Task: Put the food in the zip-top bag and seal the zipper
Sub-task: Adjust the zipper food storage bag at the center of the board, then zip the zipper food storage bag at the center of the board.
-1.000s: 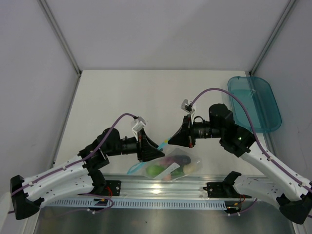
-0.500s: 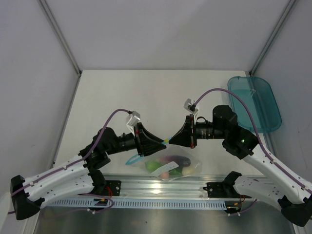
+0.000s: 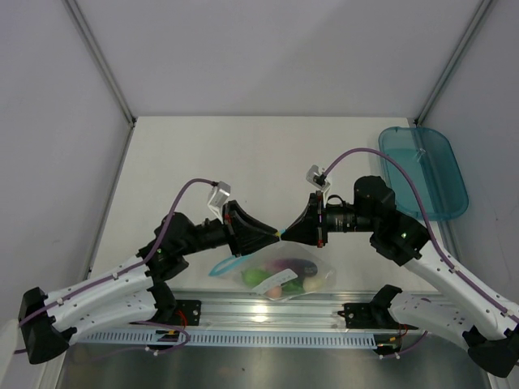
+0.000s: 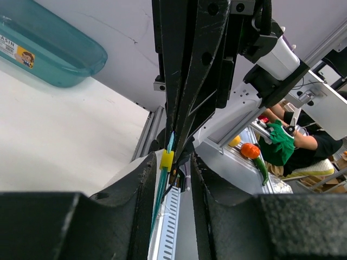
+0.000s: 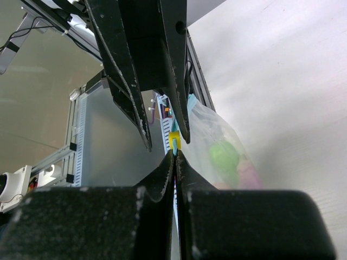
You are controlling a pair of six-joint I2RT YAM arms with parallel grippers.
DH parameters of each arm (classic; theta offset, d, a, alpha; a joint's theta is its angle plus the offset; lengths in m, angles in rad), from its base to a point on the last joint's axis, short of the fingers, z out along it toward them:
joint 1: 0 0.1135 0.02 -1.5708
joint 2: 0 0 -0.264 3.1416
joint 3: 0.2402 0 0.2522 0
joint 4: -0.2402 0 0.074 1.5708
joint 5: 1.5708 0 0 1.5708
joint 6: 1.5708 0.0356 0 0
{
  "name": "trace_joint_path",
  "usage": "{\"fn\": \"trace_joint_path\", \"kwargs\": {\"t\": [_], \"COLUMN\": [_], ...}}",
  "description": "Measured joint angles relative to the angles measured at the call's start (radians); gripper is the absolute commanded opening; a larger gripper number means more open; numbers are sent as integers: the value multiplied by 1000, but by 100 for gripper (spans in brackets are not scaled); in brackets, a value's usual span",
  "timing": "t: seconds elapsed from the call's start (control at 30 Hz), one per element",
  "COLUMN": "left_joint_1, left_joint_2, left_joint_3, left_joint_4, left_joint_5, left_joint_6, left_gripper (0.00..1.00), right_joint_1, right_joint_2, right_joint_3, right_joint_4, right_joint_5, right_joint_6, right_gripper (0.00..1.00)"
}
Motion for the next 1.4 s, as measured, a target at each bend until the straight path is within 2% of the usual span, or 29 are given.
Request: {"fn": "trace_joint_path", "kwargs": {"t": [0.27,0.4,0.5,0.63,1.03,1.4], "left_joint_1": [0,1,1,2,5,8], "left_joint_2": [15,16,16,17,31,27], "left_joint_3": [-1,-1,-1,-1,32,44], "left_joint_4": [8,7,6,7,-65,-160], "left_joint_5": [13,13,12,13,2,-9], "left_joint_6": [-10,-13,-15,-14,-13,-13], "left_gripper": [27,17,0,0,1,1], "right_joint_1": [0,1,1,3,50,56], "right_joint_2": [0,0,0,0,-45,-45], "right_joint_3": [0,0,0,0,-17,-33], "right_joint_4": [0,1,3,4,6,-1], "right_joint_5": [0,0,0,8,185,232], "right_joint_6": [0,1,6,9,18,18], "right_gripper": [0,0,0,0,0,0]}}
